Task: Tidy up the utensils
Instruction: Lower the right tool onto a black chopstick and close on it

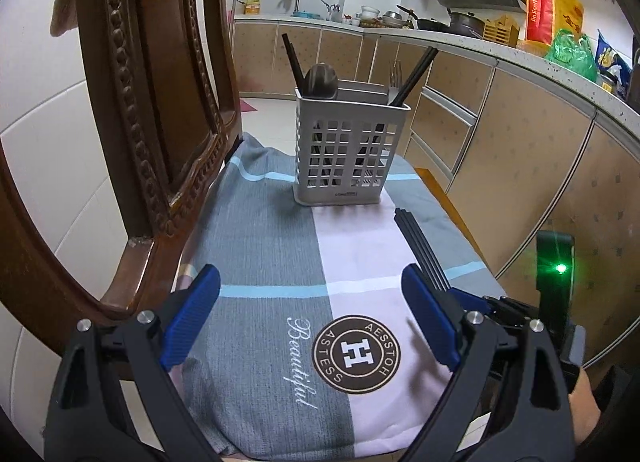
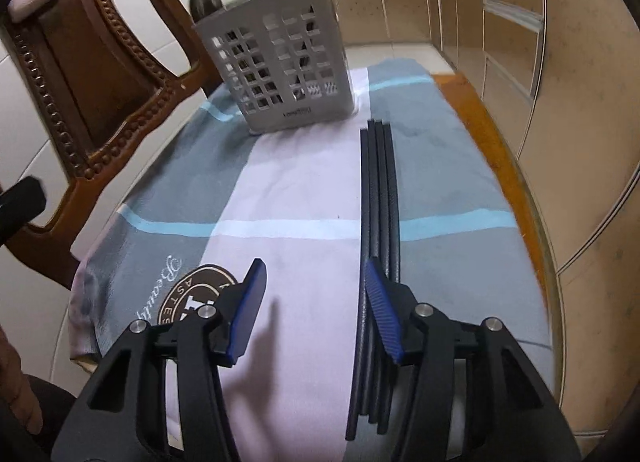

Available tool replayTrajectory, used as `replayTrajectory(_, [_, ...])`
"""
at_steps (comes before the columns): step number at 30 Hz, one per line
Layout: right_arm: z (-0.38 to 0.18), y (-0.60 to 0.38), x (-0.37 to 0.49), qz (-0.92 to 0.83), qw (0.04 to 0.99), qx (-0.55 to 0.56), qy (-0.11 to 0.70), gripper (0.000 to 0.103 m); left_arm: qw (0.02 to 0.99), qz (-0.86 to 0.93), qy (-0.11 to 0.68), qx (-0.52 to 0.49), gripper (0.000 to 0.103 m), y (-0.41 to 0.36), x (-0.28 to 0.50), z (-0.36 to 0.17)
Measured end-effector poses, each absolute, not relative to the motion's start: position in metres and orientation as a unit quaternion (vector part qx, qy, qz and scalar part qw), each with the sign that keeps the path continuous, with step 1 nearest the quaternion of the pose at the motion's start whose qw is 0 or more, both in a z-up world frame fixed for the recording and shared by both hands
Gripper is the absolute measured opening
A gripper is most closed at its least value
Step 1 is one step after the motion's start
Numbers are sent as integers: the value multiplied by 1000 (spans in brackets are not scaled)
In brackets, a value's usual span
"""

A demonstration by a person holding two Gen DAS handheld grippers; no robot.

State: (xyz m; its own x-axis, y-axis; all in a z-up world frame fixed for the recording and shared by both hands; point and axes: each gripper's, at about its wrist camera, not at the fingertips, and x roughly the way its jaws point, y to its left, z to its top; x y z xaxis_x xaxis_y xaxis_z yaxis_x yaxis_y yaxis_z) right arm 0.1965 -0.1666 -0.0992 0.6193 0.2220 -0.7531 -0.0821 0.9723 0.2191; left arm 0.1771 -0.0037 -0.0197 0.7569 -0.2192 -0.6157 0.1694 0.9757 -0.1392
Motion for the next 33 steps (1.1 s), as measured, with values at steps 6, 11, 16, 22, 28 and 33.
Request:
replayTrajectory(6, [-100, -168, 205, 76, 896, 75, 432, 52, 935, -106, 336, -45, 91, -2, 178, -19])
replayTrajectory(11, [-102, -163, 212, 72, 895, 58, 437, 52, 933, -109, 341, -46, 91, -3, 179, -20])
replayTrajectory(16, [-110, -158, 227, 55, 884, 30, 463, 54, 930, -110, 346, -53, 91, 0, 183, -21])
replayTrajectory(22, [-111, -165, 233, 40, 888, 47, 455, 29, 927, -110, 352, -63, 91, 1, 185, -22])
replayTrajectory(28, [-113, -154, 214, 44, 880, 91, 464, 12, 928, -113, 349, -67, 91, 4, 185, -20])
replayTrajectory(33, [-116, -117, 183, 58, 874, 143, 461, 12, 927, -106, 352, -75, 91, 10, 185, -20])
